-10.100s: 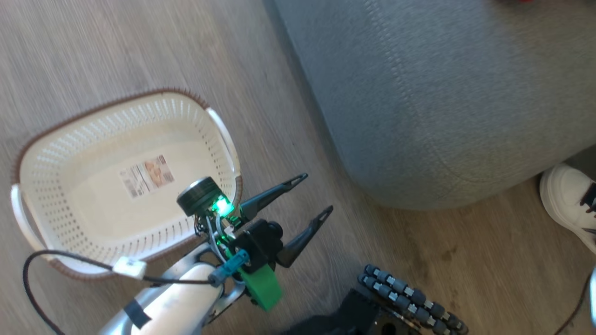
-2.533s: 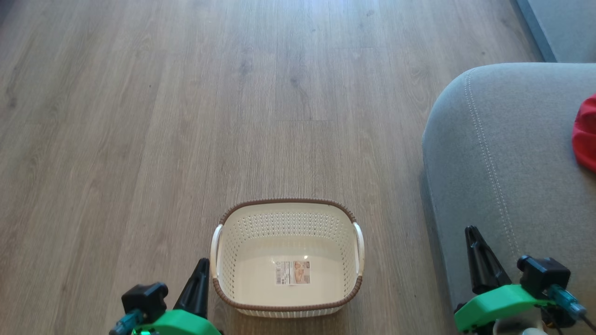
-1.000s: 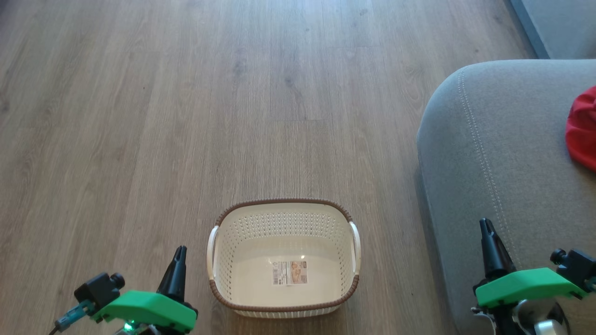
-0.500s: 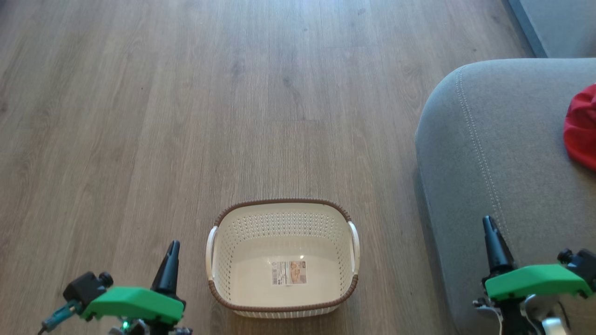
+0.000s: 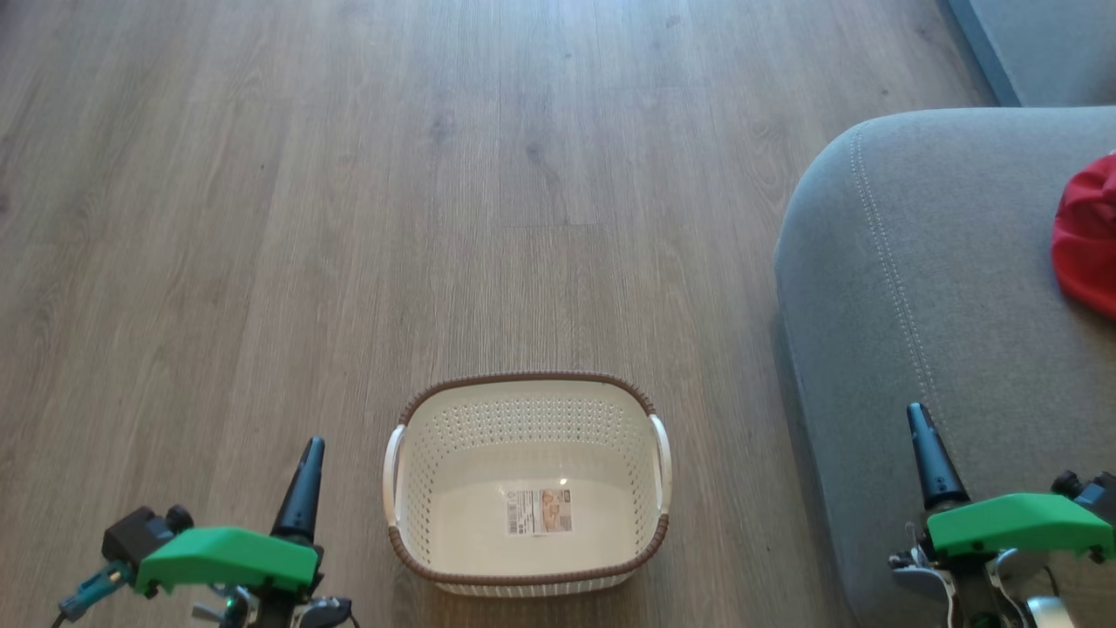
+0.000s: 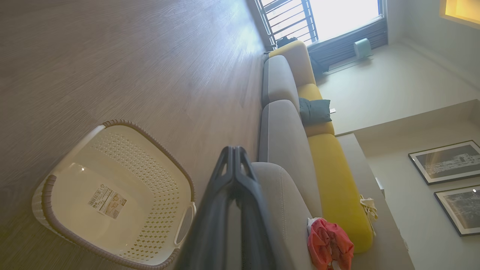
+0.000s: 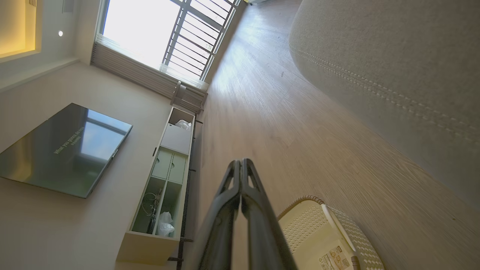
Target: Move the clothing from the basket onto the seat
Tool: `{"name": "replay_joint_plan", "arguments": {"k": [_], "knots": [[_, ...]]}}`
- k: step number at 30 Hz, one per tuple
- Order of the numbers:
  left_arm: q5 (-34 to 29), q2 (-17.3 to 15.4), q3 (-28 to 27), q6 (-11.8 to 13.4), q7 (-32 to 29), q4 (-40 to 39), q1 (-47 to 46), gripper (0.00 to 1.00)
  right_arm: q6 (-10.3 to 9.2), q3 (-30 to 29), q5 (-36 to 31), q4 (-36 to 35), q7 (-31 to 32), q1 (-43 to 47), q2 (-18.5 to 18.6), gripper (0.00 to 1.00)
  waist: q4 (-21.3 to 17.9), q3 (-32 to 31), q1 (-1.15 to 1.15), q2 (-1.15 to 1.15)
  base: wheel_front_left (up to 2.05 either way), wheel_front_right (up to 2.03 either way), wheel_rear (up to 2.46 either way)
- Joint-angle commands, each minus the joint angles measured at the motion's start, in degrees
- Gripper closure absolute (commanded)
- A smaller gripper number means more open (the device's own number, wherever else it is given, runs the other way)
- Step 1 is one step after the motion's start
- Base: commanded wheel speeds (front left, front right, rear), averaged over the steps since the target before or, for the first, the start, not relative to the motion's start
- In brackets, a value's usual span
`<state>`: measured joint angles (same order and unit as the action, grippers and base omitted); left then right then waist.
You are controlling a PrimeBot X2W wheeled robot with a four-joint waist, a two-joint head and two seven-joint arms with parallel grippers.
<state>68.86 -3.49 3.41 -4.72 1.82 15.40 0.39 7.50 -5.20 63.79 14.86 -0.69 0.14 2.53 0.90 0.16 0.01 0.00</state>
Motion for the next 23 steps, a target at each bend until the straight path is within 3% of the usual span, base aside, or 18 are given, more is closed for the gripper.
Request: {"name": "replay_joint_plan", "arguments": {"k": [1, 23], "knots": [[1.6, -0.6, -2.14, -0.5, -0.44, -1.7, -3.38, 1.0, -0.01, 0.47, 1.91, -1.67, 0.42, -3.55, 0.41, 1.0, -0.03, 0.0, 0.0, 0.0, 0.0, 0.0, 0.0], [13.74, -0.54, -5.45, -1.7, -3.95, -1.54, -5.0, 1.0, -0.01, -0.42, 15.93, -1.23, 3.95, -5.01, 0.44, 1.0, -0.49, 0.01, 0.0, 0.0, 0.0, 0.0, 0.0]]}}
